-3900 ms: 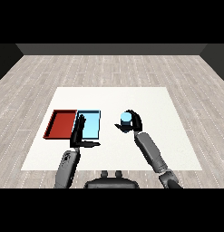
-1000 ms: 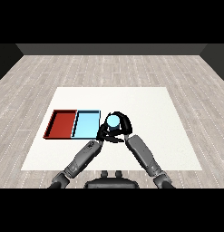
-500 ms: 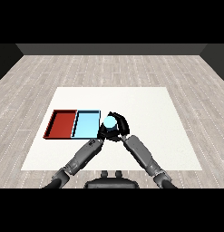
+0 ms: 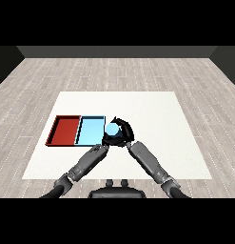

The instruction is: Pick the blue can and put it in the blue box

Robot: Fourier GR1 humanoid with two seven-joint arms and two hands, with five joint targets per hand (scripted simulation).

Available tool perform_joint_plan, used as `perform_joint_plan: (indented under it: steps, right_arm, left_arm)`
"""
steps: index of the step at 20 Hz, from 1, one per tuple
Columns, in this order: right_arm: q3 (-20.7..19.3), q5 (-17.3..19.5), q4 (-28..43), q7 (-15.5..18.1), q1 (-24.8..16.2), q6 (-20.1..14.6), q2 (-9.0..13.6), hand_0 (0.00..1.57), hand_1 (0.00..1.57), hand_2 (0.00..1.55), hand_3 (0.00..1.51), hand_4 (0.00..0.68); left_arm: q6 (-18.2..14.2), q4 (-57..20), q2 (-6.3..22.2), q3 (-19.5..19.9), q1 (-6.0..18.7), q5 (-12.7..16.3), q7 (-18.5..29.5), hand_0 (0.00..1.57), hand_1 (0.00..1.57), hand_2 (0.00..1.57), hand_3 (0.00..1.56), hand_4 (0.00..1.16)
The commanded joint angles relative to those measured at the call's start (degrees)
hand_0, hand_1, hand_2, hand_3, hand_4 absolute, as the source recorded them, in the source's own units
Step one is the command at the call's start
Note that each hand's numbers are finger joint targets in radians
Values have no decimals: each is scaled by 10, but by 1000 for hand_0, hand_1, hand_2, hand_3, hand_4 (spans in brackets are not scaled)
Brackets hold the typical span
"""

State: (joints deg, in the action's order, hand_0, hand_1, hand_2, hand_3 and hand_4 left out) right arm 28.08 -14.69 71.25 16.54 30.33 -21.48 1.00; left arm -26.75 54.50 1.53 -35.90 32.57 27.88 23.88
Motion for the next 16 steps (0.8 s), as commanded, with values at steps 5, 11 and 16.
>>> perform_joint_plan:
  steps: [5,11,16]
  right_arm:
    - [-13,-3,49,-39,-5,20,-3,1428,1428,1462,1378,524]
    - [-25,6,50,-31,-30,41,-3,1426,1426,1459,1379,534]
    - [-6,-10,21,-29,10,8,-10,1332,1332,1403,1302,496]
  left_arm:
    - [-78,-27,-15,-8,48,30,-45,1571,1571,1571,1483,1138]
    - [-99,0,-15,9,26,-18,-59,1571,1571,1553,1462,1137]
    - [-109,22,-15,12,15,-51,-66,1571,1571,1555,1467,1141]
